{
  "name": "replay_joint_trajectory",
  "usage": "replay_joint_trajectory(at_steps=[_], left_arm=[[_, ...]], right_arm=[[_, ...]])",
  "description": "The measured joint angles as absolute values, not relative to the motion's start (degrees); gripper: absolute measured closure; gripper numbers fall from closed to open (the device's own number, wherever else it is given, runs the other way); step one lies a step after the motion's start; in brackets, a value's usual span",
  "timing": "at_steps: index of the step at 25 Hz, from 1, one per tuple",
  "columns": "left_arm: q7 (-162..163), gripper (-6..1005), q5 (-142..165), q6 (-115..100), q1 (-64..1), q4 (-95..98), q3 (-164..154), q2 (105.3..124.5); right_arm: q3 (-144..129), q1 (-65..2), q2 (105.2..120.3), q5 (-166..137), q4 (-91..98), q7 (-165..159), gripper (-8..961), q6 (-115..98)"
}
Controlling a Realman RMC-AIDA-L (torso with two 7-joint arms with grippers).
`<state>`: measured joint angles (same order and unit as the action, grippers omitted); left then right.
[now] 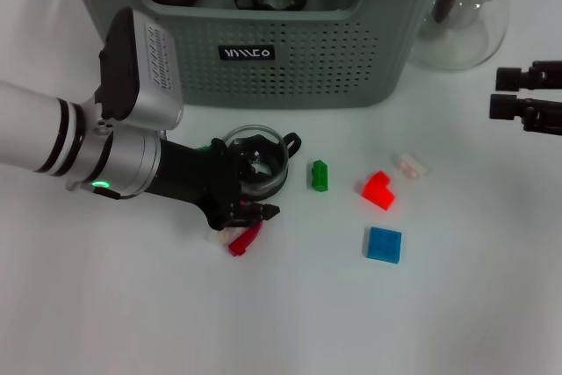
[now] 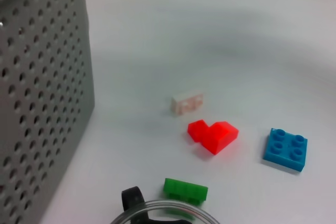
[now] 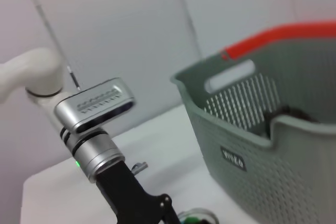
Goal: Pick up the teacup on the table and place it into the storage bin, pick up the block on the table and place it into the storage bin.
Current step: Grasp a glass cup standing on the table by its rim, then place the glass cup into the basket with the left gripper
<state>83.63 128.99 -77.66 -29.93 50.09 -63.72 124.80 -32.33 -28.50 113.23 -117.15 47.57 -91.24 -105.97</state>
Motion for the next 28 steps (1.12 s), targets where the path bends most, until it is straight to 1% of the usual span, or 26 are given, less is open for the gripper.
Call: replay_joint_trajectory(at_steps=[1, 2, 3, 6, 8, 14, 23, 26, 27, 28], left_arm=[[83.63, 582, 129.01, -77.53, -29.98, 50.10, -63.75, 124.81], [83.63, 582, 129.03, -77.46, -30.06, 50.10, -63.80, 124.80], [83.69, 582, 129.04, -77.43, -30.11, 50.10, -63.84, 124.80], [84.16, 593, 129.06, -77.13, -30.17, 50.14, -63.98, 124.80], [85.82, 600, 129.41, -76.82, -29.93, 51.56, -64.89, 124.80], [86.63, 777, 129.66, -77.32, -29.92, 52.45, -65.14, 124.80], [87.38, 910, 130.30, -85.57, -30.90, 53.44, -61.42, 124.10], [86.03, 939, 129.33, -94.43, -31.85, 54.18, -55.54, 123.28], [84.77, 940, 127.40, -100.85, -33.02, 53.77, -51.24, 122.32], [84.39, 940, 126.56, -102.90, -33.47, 53.53, -49.69, 121.98]], right_arm=[[-30.86, -28.31, 114.39, -117.13, 47.81, -86.31, 454, -106.27], [-30.86, -28.31, 114.39, -117.13, 47.81, -86.31, 454, -106.27], [-30.23, -28.22, 114.91, -117.12, 47.96, -84.56, 454, -106.31], [-29.21, -28.04, 115.54, -117.10, 48.05, -82.02, 454, -106.35], [-29.05, -28.02, 115.50, -117.09, 47.96, -82.01, 454, -106.38], [-29.00, -28.04, 115.36, -117.08, 47.67, -82.29, 453, -106.61], [-29.04, -27.99, 115.46, -117.31, 47.63, -82.42, 453, -106.70], [-29.09, -27.93, 115.52, -117.38, 47.63, -82.44, 453, -106.79], [-29.14, -27.91, 115.54, -117.39, 47.63, -82.44, 454, -106.80], [-29.19, -27.89, 115.57, -117.42, 47.62, -82.44, 454, -106.80]])
